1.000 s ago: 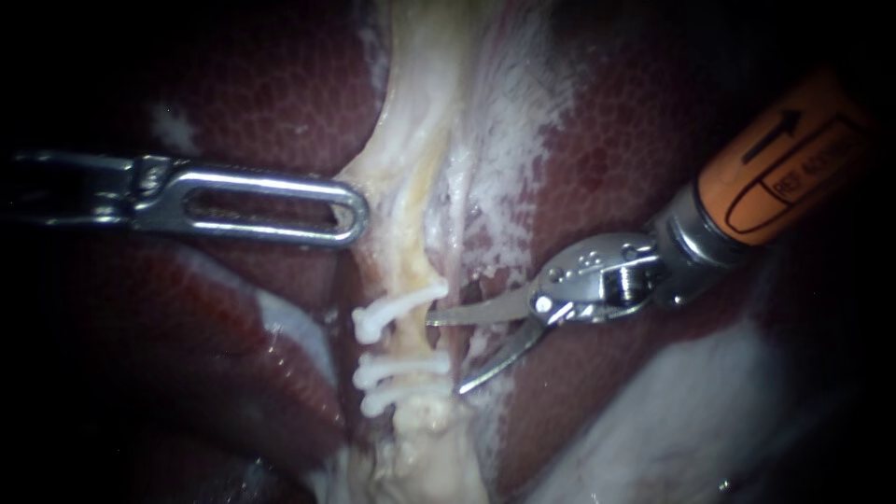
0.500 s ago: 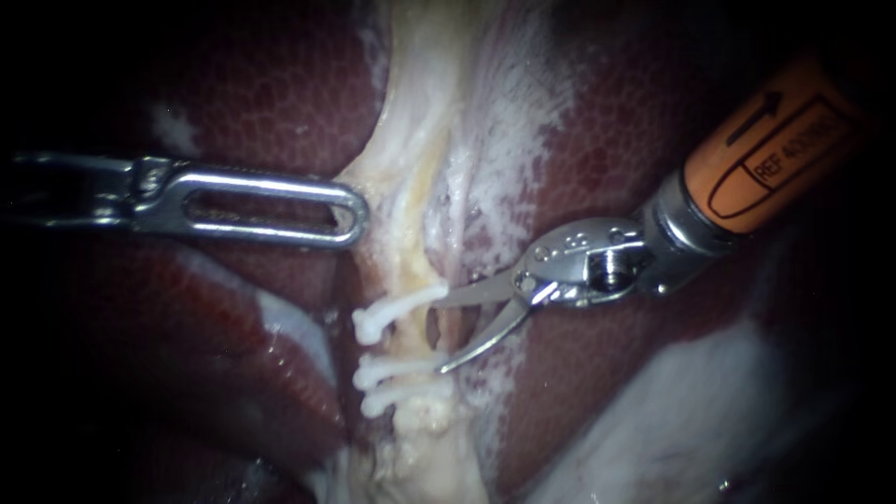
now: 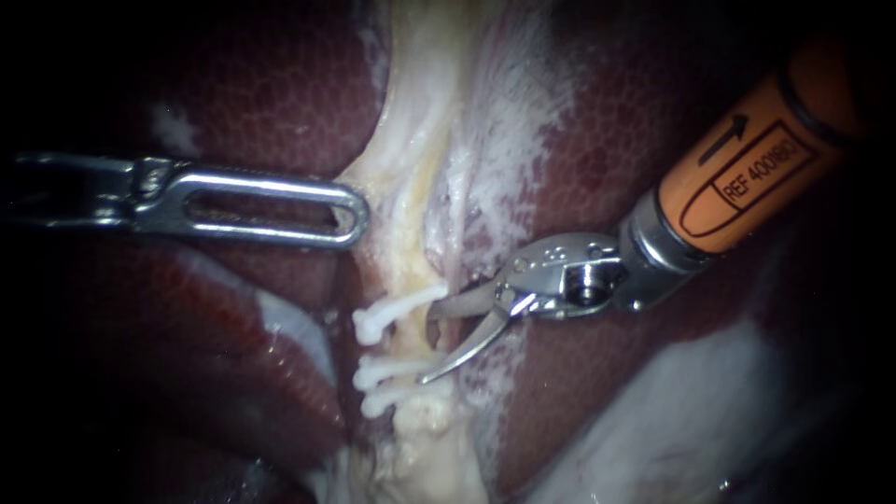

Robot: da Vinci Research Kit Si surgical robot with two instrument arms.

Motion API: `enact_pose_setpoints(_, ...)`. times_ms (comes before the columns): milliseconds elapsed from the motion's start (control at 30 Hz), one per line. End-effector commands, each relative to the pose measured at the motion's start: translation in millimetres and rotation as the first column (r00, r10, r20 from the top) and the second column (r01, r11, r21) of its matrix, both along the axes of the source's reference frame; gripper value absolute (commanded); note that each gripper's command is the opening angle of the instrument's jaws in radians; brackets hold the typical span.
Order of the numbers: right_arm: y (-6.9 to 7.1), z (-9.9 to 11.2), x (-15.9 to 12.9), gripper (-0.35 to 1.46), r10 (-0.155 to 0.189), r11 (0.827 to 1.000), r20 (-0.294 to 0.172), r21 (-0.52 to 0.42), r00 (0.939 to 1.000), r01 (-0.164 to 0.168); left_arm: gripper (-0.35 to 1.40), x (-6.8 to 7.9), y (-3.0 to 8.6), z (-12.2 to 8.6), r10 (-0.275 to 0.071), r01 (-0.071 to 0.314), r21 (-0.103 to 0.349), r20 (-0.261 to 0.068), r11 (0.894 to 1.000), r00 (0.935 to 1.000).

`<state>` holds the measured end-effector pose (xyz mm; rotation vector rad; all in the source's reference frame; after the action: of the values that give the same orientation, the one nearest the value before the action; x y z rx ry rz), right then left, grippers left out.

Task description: Go to the cutting position left tube

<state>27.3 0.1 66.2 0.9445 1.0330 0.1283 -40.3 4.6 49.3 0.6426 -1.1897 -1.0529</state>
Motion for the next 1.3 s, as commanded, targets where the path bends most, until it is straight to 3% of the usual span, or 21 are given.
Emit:
enact_pose_setpoints(33, 0.0, 0.0, 0.1, 1.1, 0.009, 1.0, -0.006, 0.004, 0.9999, -0.009, -0.35, 0.0, 0.0, 0.0, 0.0, 0.0, 0.0, 0.001, 1.0, 1.0)
enact_pose_setpoints(367, 0.4, -0.2, 0.8, 1.0, 0.042, 0.998, -0.018, 0.044, 0.999, -0.041, -0.35, 0.0, 0.0, 0.0, 0.0, 0.0, 0.0, 0.001, 1.0, 1.0)
enact_pose_setpoints(700, 0.1, -0.4, 1.1, 0.88, 0.043, 0.997, -0.02, 0.067, 0.9989, -0.042, -0.35, 0.0, 0.0, 0.1, 0.001, -0.001, 0.0, 0.001, 1.0, 1.0)
enact_pose_setpoints(967, -0.2, -0.3, 1.7, 0.56, 0.033, 0.996, -0.024, 0.086, 0.9991, -0.031, -0.35, 0.0, 0.1, 0.2, 0.001, -0.001, 0.0, 0.001, 1.0, 1.0)
enact_pose_setpoints(1300, -0.1, -0.1, 2.3, 0.19, 0.043, 0.994, -0.02, 0.102, 0.9989, -0.041, -0.35, 0.0, 0.1, 0.2, 0.001, -0.001, 0.0, 0.001, 1.0, 1.0)
